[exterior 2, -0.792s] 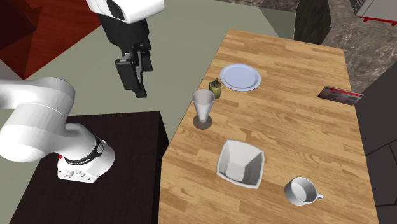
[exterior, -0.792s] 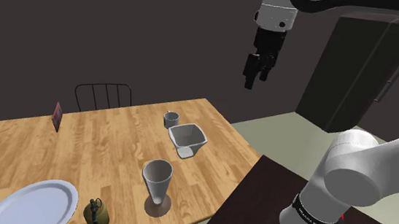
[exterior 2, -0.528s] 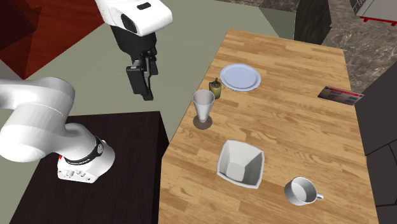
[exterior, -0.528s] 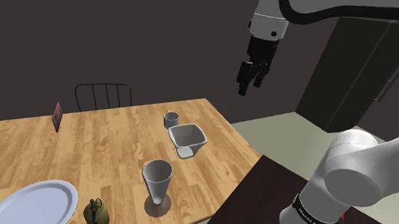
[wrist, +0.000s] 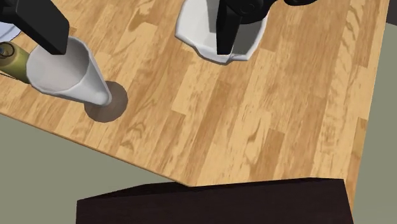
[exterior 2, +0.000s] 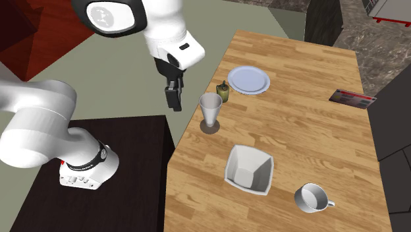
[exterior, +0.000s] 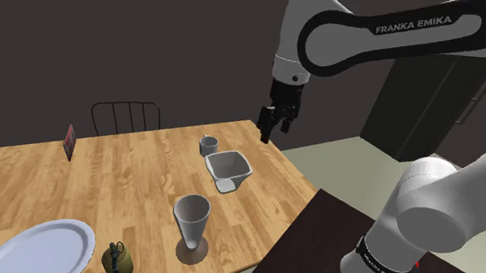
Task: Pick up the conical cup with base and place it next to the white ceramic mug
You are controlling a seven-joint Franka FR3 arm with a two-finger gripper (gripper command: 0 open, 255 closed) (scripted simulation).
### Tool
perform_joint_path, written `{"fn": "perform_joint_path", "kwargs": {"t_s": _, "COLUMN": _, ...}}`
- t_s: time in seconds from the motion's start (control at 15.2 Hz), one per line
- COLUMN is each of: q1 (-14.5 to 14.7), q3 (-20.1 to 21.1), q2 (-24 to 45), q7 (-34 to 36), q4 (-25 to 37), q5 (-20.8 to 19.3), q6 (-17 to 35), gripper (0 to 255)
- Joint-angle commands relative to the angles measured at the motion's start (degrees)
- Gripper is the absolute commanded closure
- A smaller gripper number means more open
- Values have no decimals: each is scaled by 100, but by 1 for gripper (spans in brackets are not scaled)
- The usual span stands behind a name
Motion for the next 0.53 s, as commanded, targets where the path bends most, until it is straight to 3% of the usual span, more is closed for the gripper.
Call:
{"fn": "perform_joint_path", "kwargs": {"t_s": 0.0, "q1": 47, "q3": 69, "q2": 265, "q7": 80, "q4": -128, "q5": 114, "q6": 412, "gripper": 0}}
{"fn": "perform_joint_path", "kwargs": {"t_s": 0.46, "q1": 223, "q3": 350, "q2": 1527, "q7": 340, "q4": -227, "q5": 483, "q6": 1810, "gripper": 0}}
